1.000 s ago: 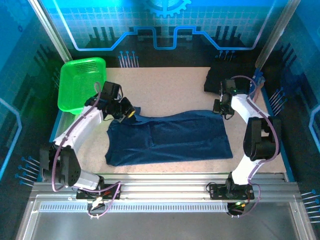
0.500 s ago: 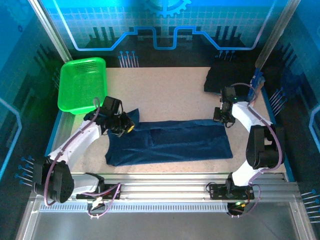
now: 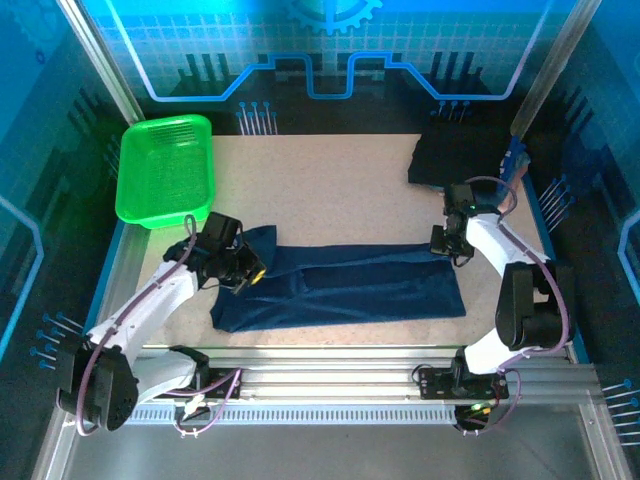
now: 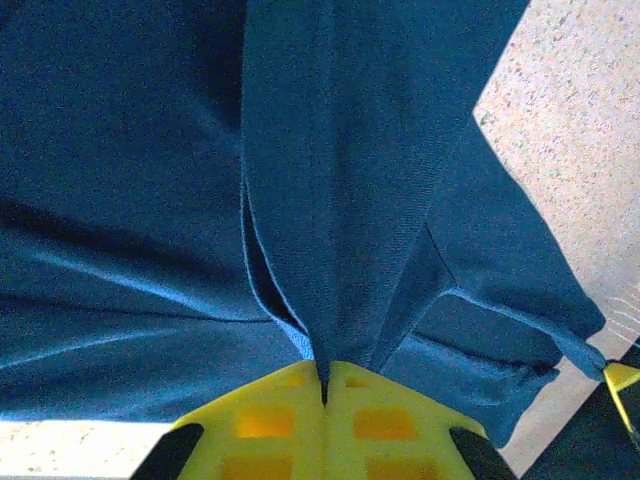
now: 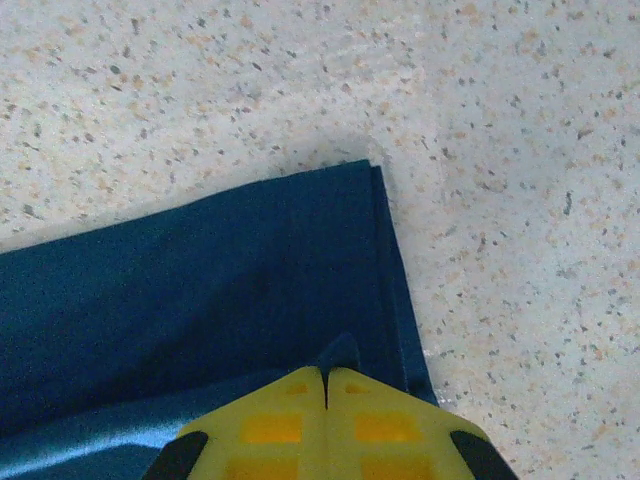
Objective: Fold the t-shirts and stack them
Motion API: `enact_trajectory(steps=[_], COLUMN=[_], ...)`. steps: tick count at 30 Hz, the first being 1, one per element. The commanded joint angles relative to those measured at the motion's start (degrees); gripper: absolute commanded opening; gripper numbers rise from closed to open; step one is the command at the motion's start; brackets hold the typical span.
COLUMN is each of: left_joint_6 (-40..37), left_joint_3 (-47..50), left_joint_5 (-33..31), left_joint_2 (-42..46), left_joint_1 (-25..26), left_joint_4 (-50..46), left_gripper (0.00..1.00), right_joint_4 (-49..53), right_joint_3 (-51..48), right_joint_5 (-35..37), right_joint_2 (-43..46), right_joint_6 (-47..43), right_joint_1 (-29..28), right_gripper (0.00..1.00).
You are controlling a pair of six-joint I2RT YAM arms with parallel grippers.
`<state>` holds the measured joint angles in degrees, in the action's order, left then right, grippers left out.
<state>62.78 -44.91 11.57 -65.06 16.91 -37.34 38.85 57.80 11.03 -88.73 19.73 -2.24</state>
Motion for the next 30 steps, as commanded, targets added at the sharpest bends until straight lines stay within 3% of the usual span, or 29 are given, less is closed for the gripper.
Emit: enact_trajectory(steps=[1,17,19,21,22,23,25,30], left_joint_6=[1.3,6.0,6.8,6.9,7.3,7.3,7.2,5.4], left_joint_3=[2.0,11.8,13.4,14.6,14.8,14.8,14.5,8.1], left_joint_5=[-0.4,-0.9,-1.0,-0.9,-1.3,-1.6,-1.9,-4.0], left_joint_2=[2.1,4.4,4.6,5.3,5.7,6.4,7.7,9.1], left_joint_1=[1.1,3.6,4.0,4.2,4.3,4.3,4.6,5.7], left_joint_4=[-3.0,1.3,1.8,2.4,1.5,1.0,0.3,-5.6], left_gripper=[0.00,0.00,0.04,0.07,0.10,0.18,0.39,0.66], right_joint_4=[1.4,1.7,2.2,3.0,3.6,4.2,6.1,9.0], right_joint_3=[-1.0,-5.5,-5.5,-5.4,-5.2,-5.0,-4.5,-3.5], right_joint_5=[1.5,3.1,3.0,3.1,2.7,2.5,4.5,5.9], right_joint_2=[0.9,-0.6,-0.9,-1.0,-0.9,-0.6,0.3,7.0], right_joint_6=[1.5,5.6,6.4,7.5,8.3,9.0,10.8,12.6], right_joint_1=[-0.7,-0.4,0.1,0.8,1.3,1.6,1.9,1.9], right_gripper=[0.00,0.00,0.09,0.28,0.43,0.55,0.63,0.70])
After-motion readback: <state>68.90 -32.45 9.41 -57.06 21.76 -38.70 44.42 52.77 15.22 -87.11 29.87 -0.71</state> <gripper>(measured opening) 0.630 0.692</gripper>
